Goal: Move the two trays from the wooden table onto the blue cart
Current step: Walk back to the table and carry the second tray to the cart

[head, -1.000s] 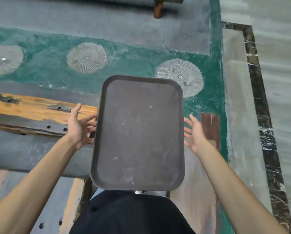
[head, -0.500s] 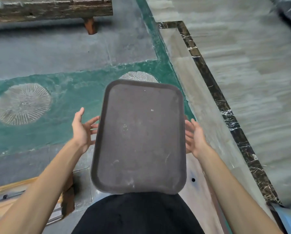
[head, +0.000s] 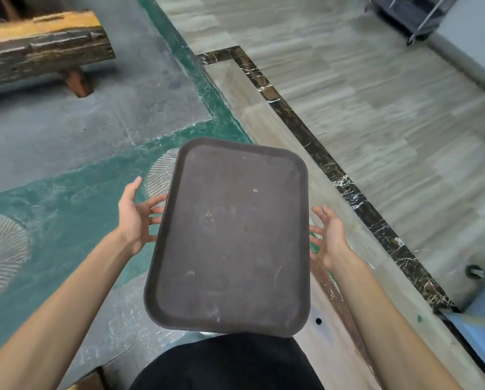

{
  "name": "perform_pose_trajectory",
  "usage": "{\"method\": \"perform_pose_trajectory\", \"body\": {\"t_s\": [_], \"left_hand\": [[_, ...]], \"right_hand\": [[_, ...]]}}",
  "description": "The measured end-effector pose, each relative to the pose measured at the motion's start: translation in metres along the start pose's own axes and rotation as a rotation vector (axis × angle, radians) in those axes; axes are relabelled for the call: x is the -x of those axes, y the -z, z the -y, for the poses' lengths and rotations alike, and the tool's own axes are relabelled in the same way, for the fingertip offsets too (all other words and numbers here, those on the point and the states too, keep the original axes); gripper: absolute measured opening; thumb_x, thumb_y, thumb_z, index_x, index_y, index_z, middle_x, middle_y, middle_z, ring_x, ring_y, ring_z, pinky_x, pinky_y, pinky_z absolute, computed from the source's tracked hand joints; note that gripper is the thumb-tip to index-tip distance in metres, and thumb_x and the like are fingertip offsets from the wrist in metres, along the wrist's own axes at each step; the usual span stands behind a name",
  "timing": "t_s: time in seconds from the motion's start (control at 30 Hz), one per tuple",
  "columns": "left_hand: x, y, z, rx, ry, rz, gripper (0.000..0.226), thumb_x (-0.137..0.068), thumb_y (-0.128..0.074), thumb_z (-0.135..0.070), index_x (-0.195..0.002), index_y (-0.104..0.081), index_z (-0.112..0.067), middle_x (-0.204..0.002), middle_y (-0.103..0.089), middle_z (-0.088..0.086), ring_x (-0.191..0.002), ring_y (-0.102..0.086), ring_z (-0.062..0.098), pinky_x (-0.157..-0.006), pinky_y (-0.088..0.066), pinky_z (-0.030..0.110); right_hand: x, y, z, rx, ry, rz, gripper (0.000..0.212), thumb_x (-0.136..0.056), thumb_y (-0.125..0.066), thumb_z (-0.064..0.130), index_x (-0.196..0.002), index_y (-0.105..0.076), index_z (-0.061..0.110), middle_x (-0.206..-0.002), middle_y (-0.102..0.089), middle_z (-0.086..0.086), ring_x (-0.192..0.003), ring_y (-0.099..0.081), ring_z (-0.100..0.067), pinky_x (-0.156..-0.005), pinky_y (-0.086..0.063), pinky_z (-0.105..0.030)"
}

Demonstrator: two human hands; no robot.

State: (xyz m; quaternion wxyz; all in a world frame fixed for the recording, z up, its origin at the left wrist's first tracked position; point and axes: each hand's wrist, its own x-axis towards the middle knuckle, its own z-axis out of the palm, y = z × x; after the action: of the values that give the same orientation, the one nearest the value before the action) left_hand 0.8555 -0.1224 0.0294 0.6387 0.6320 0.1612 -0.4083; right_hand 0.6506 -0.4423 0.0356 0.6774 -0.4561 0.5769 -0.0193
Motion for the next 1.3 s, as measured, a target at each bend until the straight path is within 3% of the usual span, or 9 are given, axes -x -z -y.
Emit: {"method": "perform_pose_trajectory", "body": {"t_s": [0.33, 0.47, 0.6, 0.77, 1.0, 1.2, 1.3], "left_hand": [[-0.112, -0.104, -0.092, -0.166, 0.024, 0.112, 0.087, -0.076, -0.033, -0.081, -0.131, -0.065, -0.021, -0.080, -0.055, -0.001, -0.075, -0.053, 0.018, -0.072, -0.036, 0.038], [-0.150, -0.158, -0.122, -0.216, 0.044, 0.149, 0.088, -0.074, -0.035, -0.082, -0.129, -0.066, -0.021, -0.078, -0.055, -0.001, -0.075, -0.053, 0.018, -0.073, -0.037, 0.037], [-0.179, -0.214, -0.143, -0.299, 0.051, 0.184, 0.093, -0.068, -0.038, -0.083, -0.129, -0.067, -0.019, -0.079, -0.055, 0.001, -0.074, -0.054, 0.019, -0.072, -0.035, 0.037], [-0.201, -0.302, -0.166, -0.414, 0.012, 0.277, 0.084, -0.078, -0.033, -0.080, -0.126, -0.068, -0.020, -0.081, -0.054, 0.001, -0.077, -0.052, 0.019, -0.072, -0.034, 0.038], [-0.225, -0.445, -0.164, -0.618, 0.036, 0.439, 0.087, -0.078, -0.033, -0.078, -0.133, -0.062, -0.017, -0.083, -0.050, 0.002, -0.078, -0.049, 0.020, -0.074, -0.033, 0.038], [-0.239, -0.570, -0.142, -0.771, 0.055, 0.562, 0.082, -0.076, -0.039, -0.076, -0.129, -0.064, -0.019, -0.079, -0.052, 0.000, -0.073, -0.051, 0.018, -0.070, -0.035, 0.036], [-0.249, -0.637, -0.124, -0.829, 0.056, 0.591, 0.083, -0.070, -0.044, -0.076, -0.124, -0.069, -0.017, -0.083, -0.055, 0.002, -0.077, -0.052, 0.019, -0.069, -0.036, 0.036]], "right_hand": [[-0.083, 0.022, 0.066, -0.225, -0.077, -0.057, 0.046, -0.100, -0.039, 0.054, -0.132, -0.065, 0.034, -0.118, -0.061, -0.002, -0.095, -0.062, -0.017, -0.067, -0.044, -0.033], [-0.110, 0.042, 0.098, -0.299, -0.094, -0.084, 0.041, -0.099, -0.041, 0.052, -0.125, -0.067, 0.033, -0.112, -0.062, -0.001, -0.077, -0.067, -0.013, -0.057, -0.046, -0.026], [-0.132, 0.072, 0.122, -0.324, -0.108, -0.130, 0.043, -0.097, -0.042, 0.054, -0.126, -0.068, 0.036, -0.116, -0.061, -0.001, -0.095, -0.060, -0.017, -0.068, -0.042, -0.034], [-0.143, 0.122, 0.139, -0.443, -0.087, -0.226, 0.040, -0.096, -0.042, 0.055, -0.118, -0.071, 0.037, -0.114, -0.063, 0.000, -0.098, -0.059, -0.017, -0.068, -0.039, -0.036], [-0.149, 0.198, 0.131, -0.632, -0.083, -0.390, 0.034, -0.095, -0.043, 0.054, -0.107, -0.071, 0.038, -0.105, -0.064, 0.000, -0.095, -0.060, -0.017, -0.071, -0.042, -0.036], [-0.166, 0.267, 0.123, -0.785, -0.104, -0.520, 0.039, -0.096, -0.042, 0.052, -0.120, -0.069, 0.037, -0.113, -0.066, -0.001, -0.103, -0.060, -0.020, -0.071, -0.043, -0.038], [-0.177, 0.303, 0.126, -0.840, -0.121, -0.582, 0.037, -0.097, -0.043, 0.051, -0.120, -0.068, 0.036, -0.111, -0.066, -0.001, -0.097, -0.061, -0.018, -0.068, -0.042, -0.036]]}}
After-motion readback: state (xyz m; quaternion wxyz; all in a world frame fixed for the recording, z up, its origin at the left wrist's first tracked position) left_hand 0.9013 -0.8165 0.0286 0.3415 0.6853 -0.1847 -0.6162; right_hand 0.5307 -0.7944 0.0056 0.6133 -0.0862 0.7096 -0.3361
